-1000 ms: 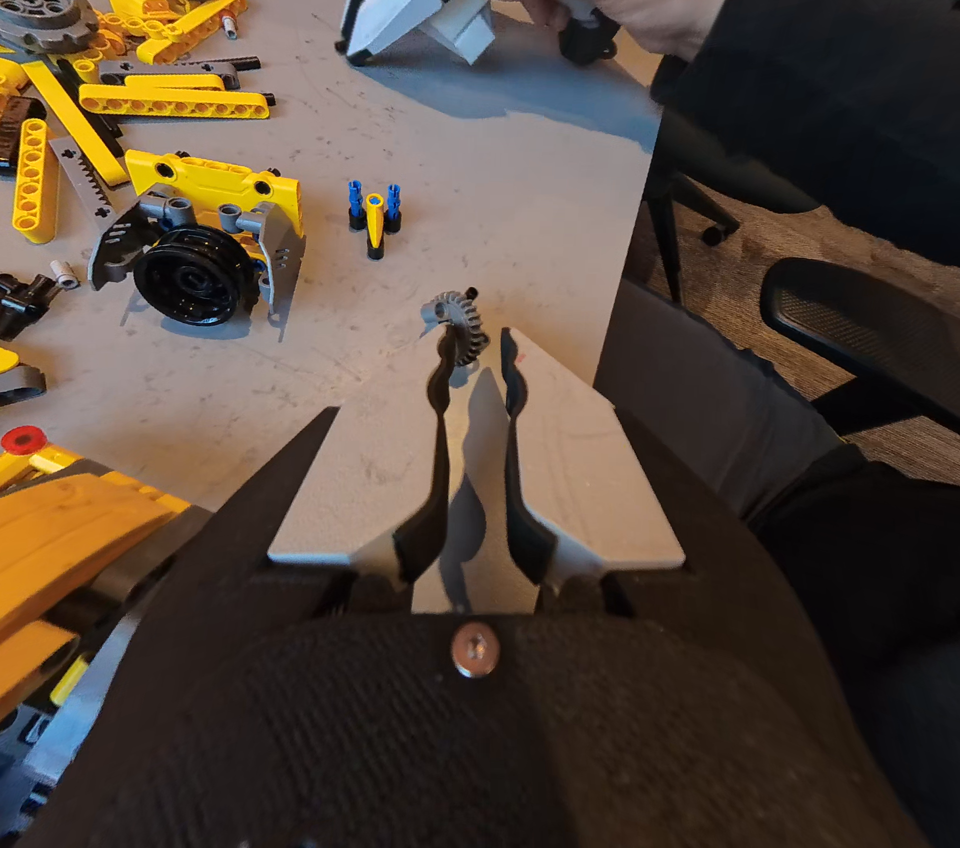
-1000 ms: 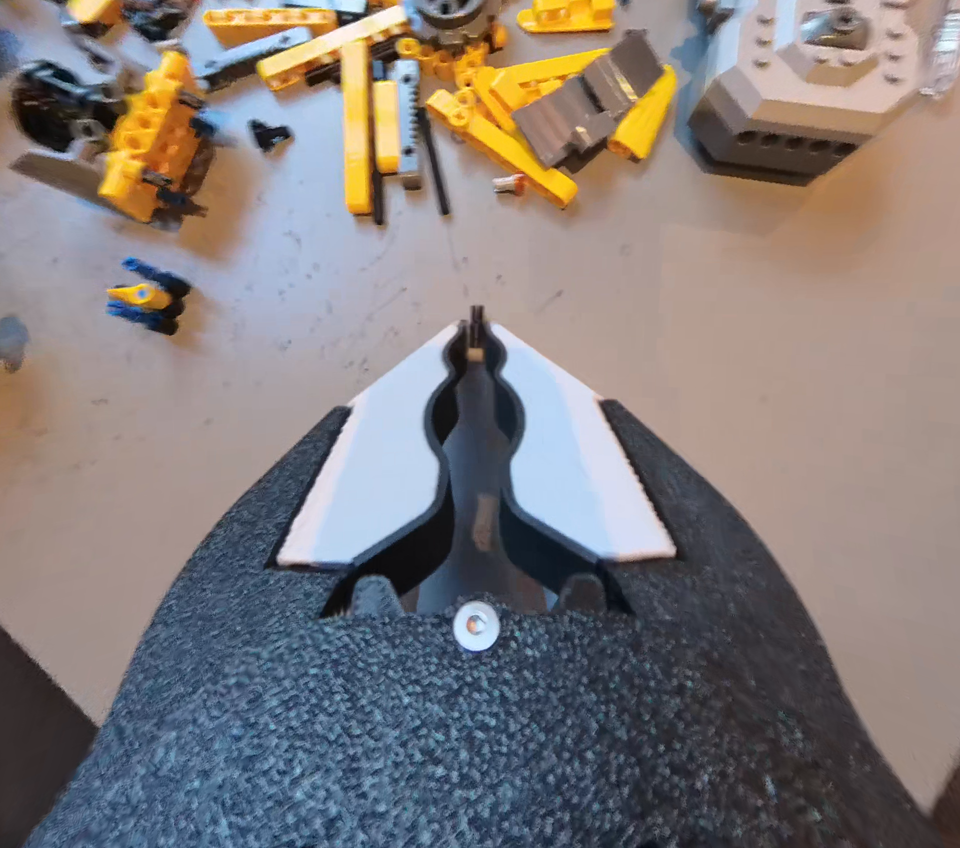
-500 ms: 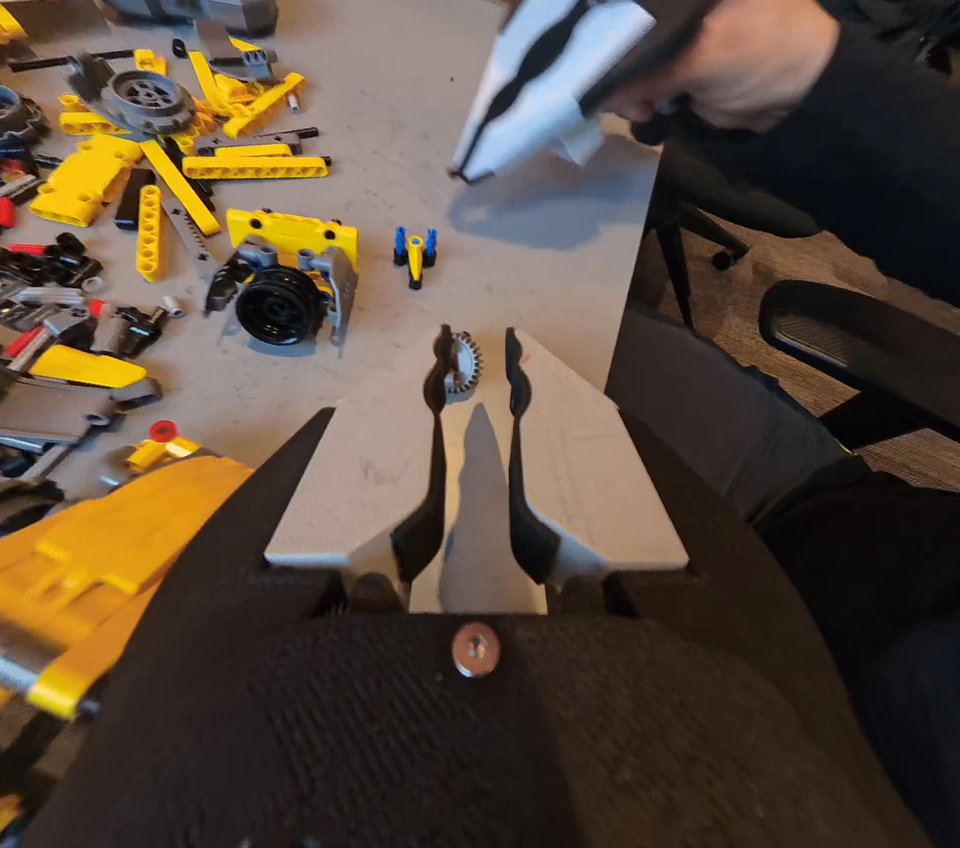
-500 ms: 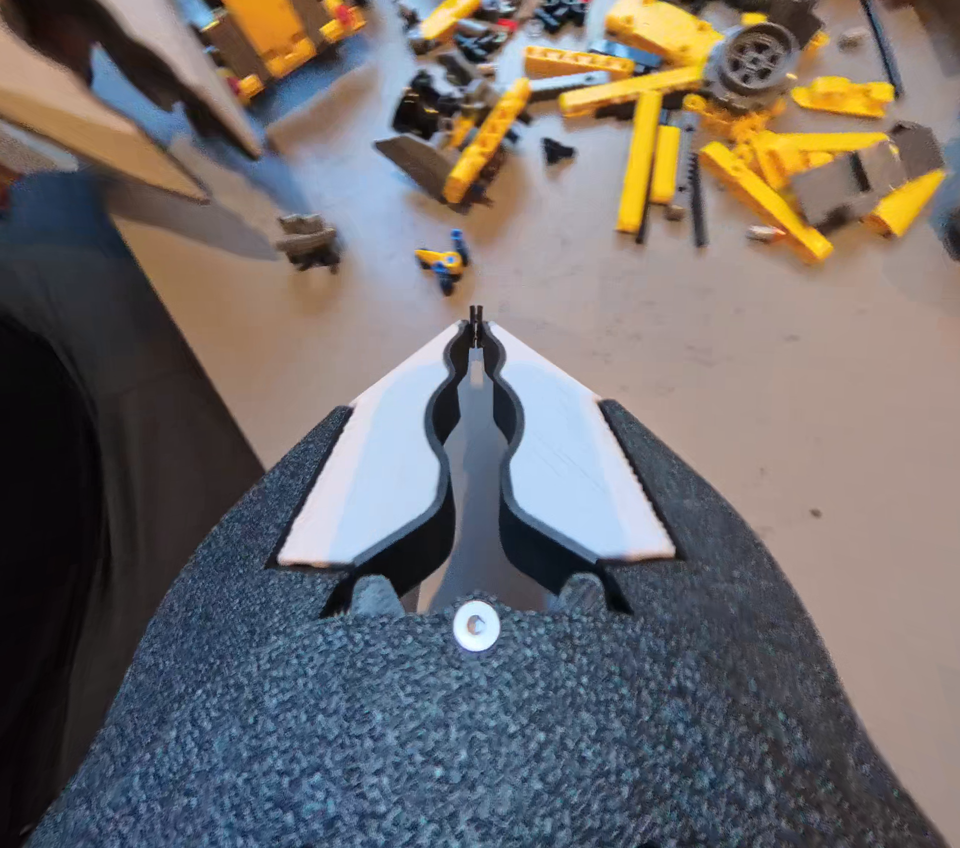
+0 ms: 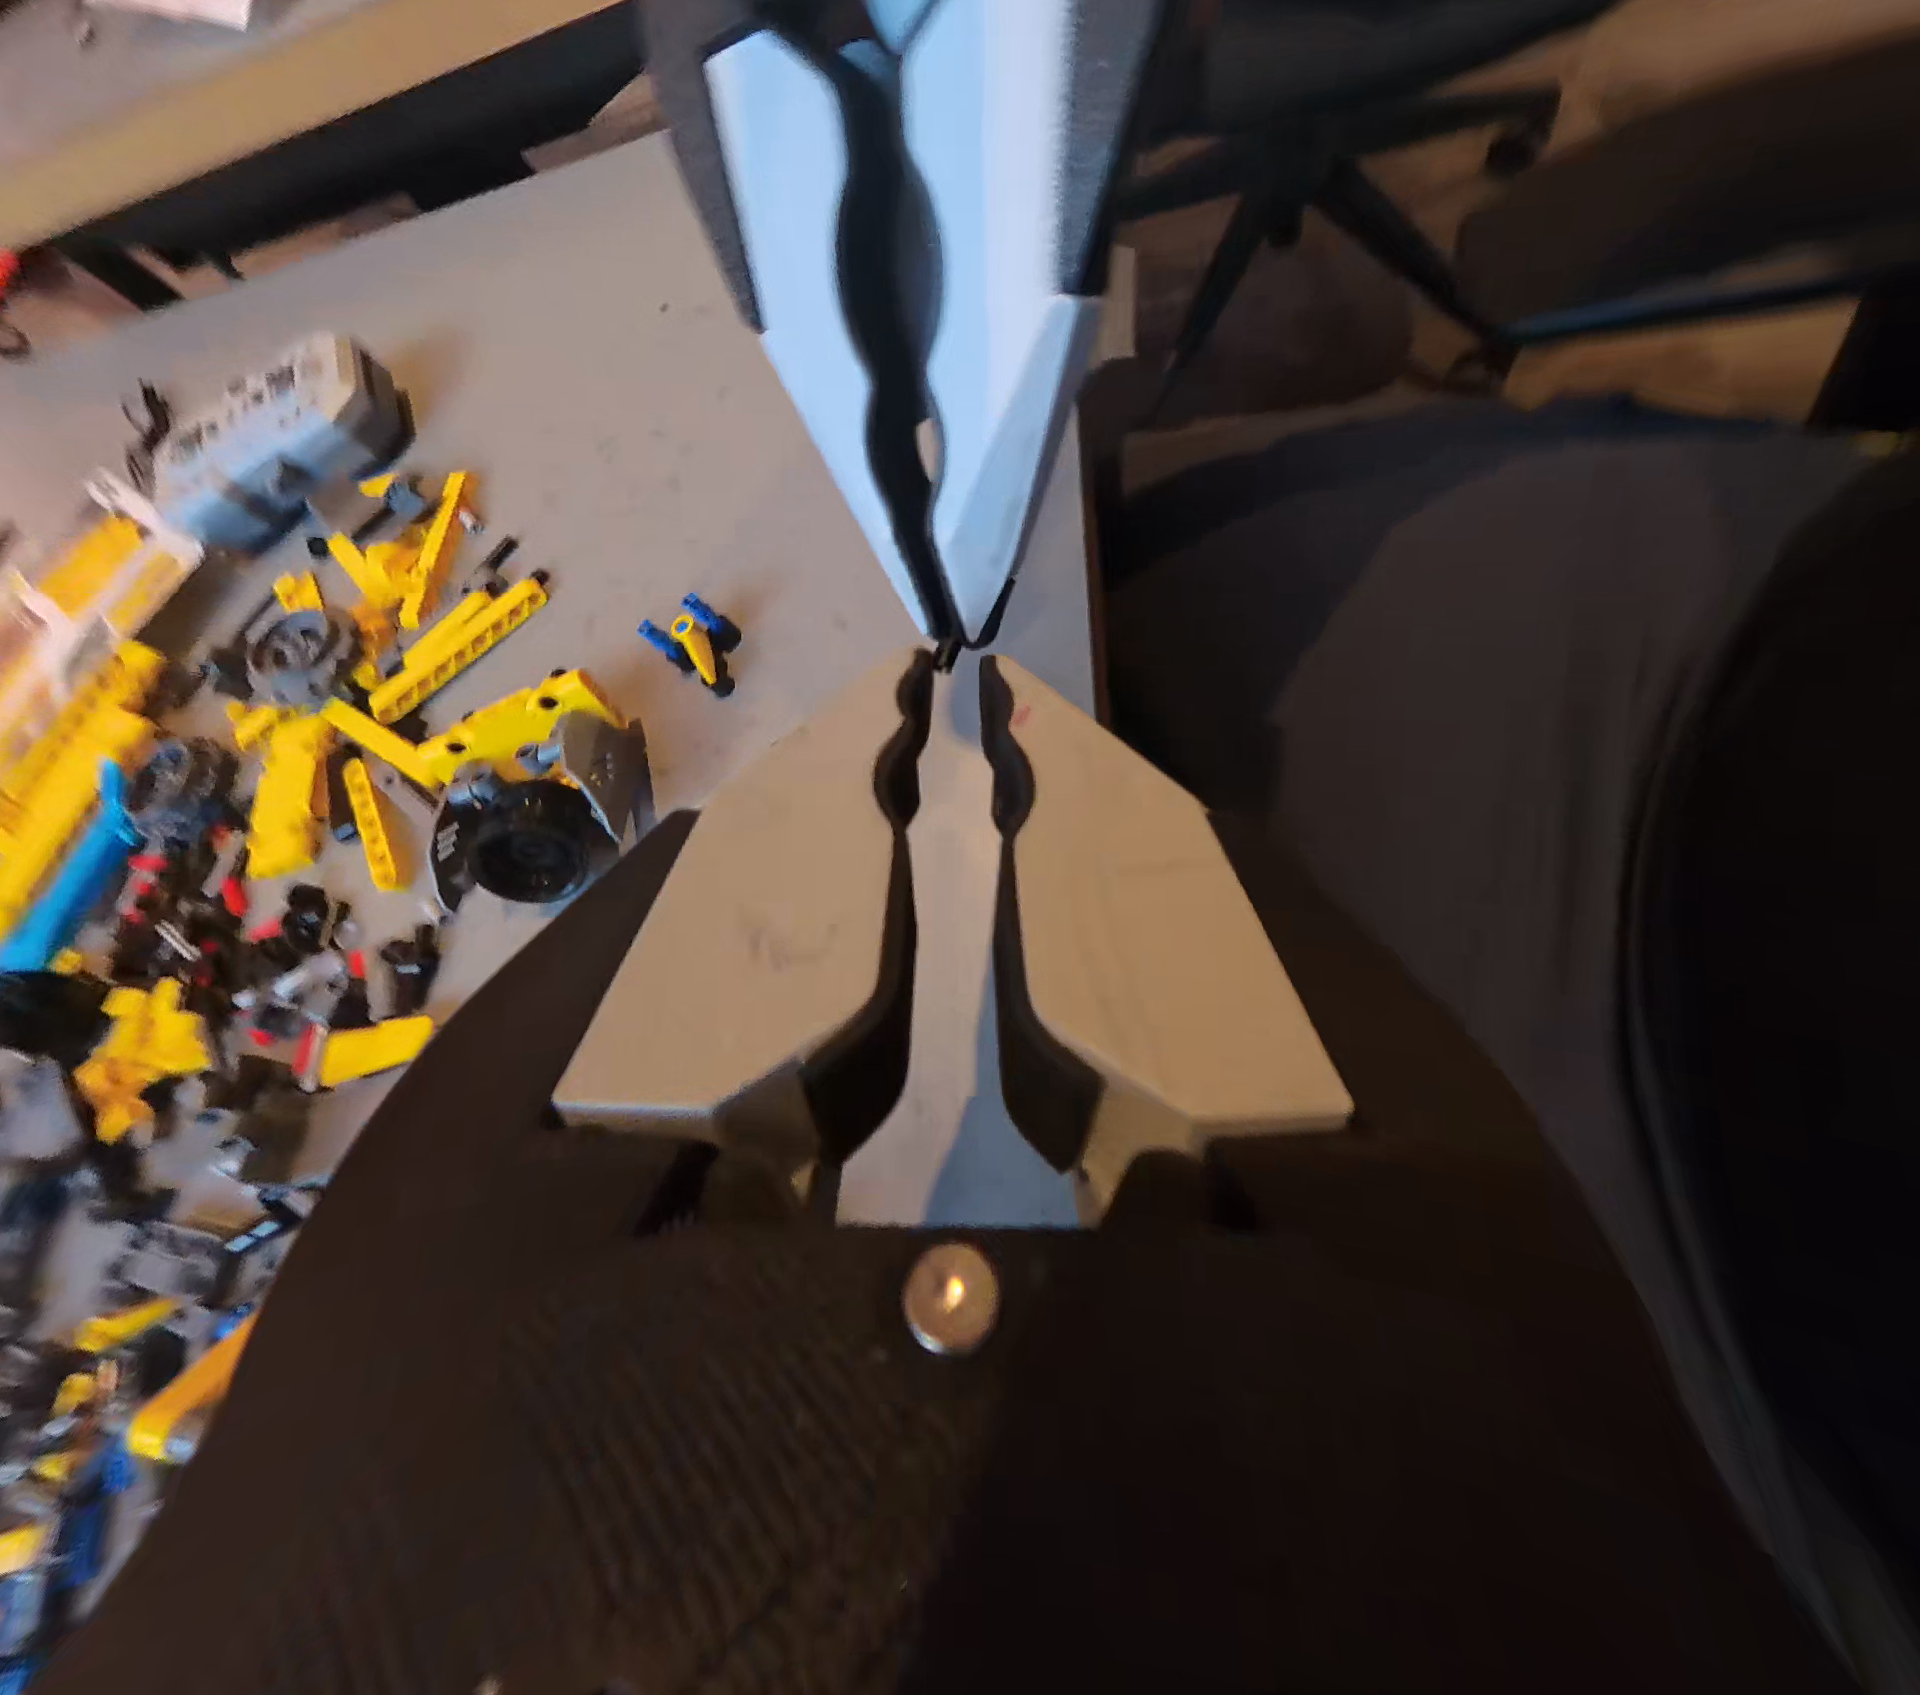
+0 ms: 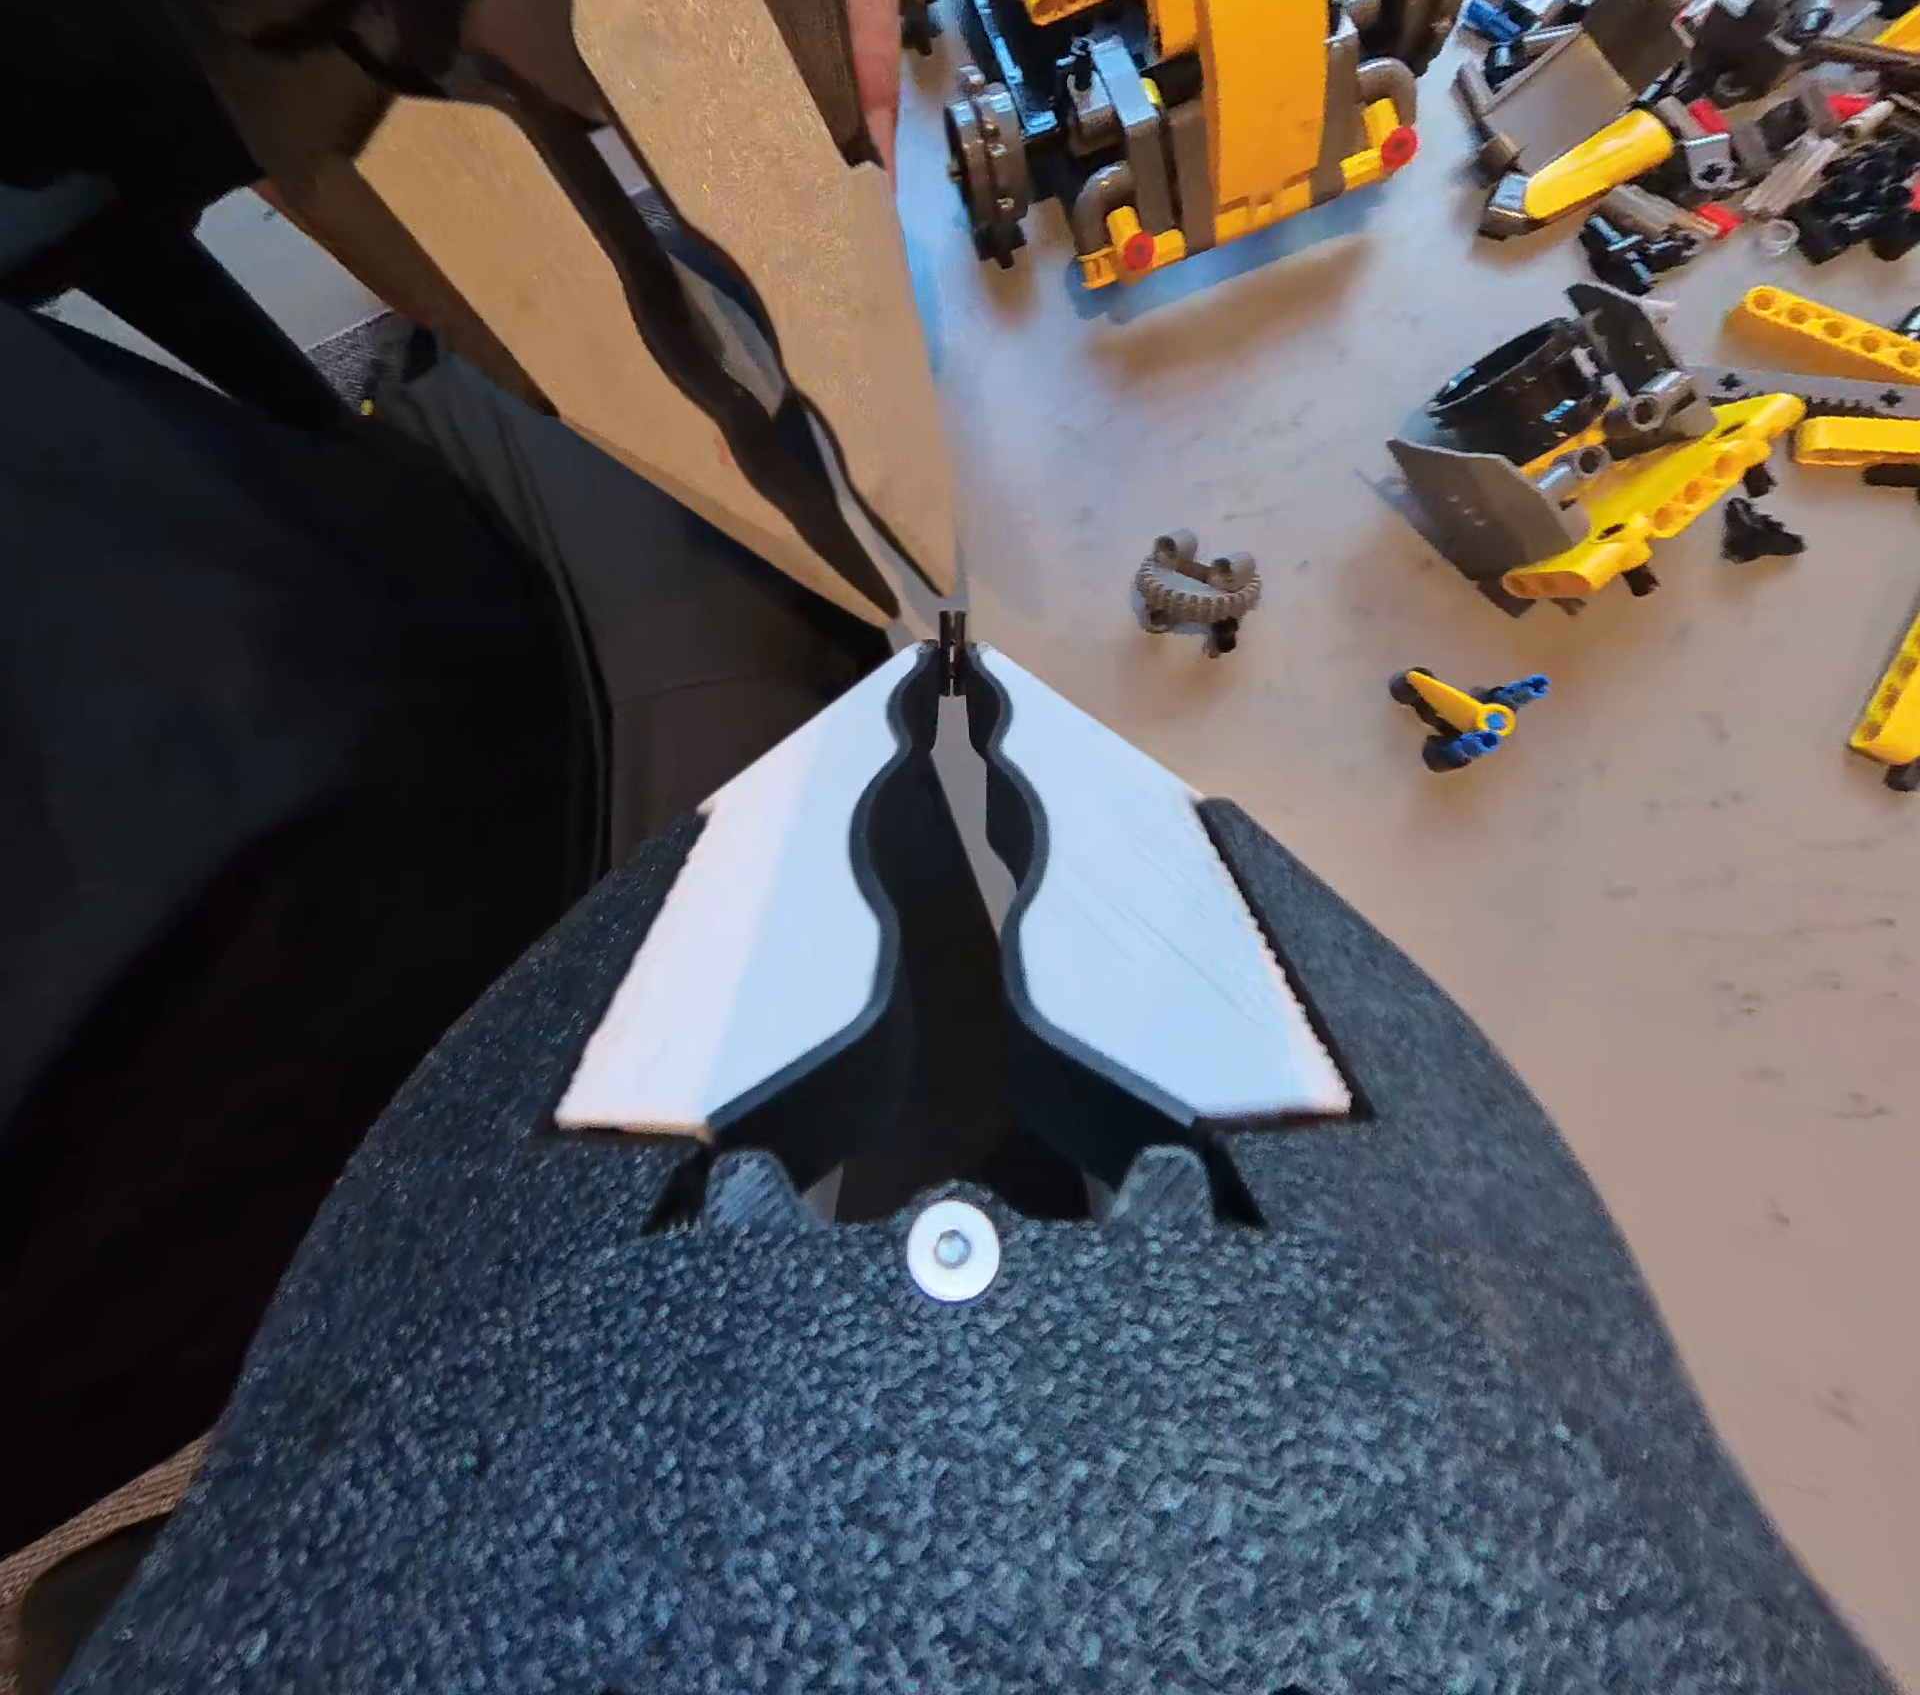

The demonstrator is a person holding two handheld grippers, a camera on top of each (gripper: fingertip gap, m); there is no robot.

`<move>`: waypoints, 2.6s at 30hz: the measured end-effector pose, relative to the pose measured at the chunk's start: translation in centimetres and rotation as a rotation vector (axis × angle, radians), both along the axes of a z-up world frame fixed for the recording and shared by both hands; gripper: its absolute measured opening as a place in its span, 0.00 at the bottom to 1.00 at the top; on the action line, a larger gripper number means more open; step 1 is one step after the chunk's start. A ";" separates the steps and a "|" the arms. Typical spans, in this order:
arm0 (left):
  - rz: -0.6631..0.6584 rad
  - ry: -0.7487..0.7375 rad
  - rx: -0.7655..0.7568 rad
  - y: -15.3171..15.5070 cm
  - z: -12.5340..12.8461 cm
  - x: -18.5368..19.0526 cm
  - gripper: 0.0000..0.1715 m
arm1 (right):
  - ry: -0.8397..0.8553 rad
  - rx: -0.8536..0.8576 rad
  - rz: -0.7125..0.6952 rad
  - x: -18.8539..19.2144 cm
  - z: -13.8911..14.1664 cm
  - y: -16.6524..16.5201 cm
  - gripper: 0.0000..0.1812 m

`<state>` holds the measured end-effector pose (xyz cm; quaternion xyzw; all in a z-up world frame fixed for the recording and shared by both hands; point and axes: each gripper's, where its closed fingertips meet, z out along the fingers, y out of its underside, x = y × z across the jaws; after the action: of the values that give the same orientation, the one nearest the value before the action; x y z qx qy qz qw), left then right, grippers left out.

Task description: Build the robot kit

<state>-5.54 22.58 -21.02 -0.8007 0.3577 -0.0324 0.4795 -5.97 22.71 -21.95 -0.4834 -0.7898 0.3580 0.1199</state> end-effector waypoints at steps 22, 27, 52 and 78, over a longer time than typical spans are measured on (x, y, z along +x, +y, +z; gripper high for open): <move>0.015 -0.012 0.040 -1.7 -2.9 1.0 0.02 | 0.010 -0.272 -0.011 1.0 -1.7 -2.6 0.02; 0.012 0.035 0.059 -1.6 -3.2 1.0 0.02 | -0.001 -0.280 -0.012 1.0 -1.9 -2.6 0.02; 0.046 -0.153 -0.091 -1.8 -2.8 0.6 0.00 | 0.361 0.181 0.007 0.8 -0.4 -1.5 0.02; -0.055 -0.081 0.026 -3.1 -0.2 1.7 0.00 | 0.457 0.382 0.092 1.7 1.0 -3.5 0.02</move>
<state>-3.84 19.52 -21.25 -0.7824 0.3601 -0.0735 0.5028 -4.27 19.24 -20.94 -0.3226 -0.8166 0.3077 0.3667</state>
